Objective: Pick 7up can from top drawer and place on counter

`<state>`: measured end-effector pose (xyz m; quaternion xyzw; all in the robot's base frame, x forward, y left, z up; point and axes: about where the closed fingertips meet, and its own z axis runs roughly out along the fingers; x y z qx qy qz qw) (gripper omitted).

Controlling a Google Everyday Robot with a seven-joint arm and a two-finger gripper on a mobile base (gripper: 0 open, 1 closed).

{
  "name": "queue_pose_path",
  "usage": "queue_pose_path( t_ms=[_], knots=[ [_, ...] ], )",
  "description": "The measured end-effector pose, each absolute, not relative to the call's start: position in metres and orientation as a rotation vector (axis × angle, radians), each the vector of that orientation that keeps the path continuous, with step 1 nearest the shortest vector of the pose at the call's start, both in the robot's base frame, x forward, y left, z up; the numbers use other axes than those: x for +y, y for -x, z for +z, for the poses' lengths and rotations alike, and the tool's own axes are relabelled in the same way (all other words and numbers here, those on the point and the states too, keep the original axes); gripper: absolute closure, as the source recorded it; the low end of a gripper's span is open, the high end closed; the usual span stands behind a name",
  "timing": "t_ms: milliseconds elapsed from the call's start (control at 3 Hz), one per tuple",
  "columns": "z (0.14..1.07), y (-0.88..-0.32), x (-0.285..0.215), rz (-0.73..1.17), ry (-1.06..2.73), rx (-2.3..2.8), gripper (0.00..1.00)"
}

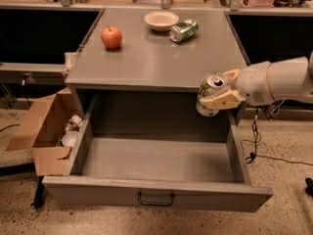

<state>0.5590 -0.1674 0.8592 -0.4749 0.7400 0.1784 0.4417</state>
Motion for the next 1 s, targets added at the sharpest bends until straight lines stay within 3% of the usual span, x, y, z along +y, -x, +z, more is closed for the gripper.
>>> queue_pose_path(
  t_ms=[333, 1000],
  knots=[
    [0.8828, -0.6046, -0.2014, 0.452, 1.086, 1.858, 1.00],
    [0.8849, -0.6128, -0.1974, 0.461, 1.048, 1.874, 1.00]
  ],
)
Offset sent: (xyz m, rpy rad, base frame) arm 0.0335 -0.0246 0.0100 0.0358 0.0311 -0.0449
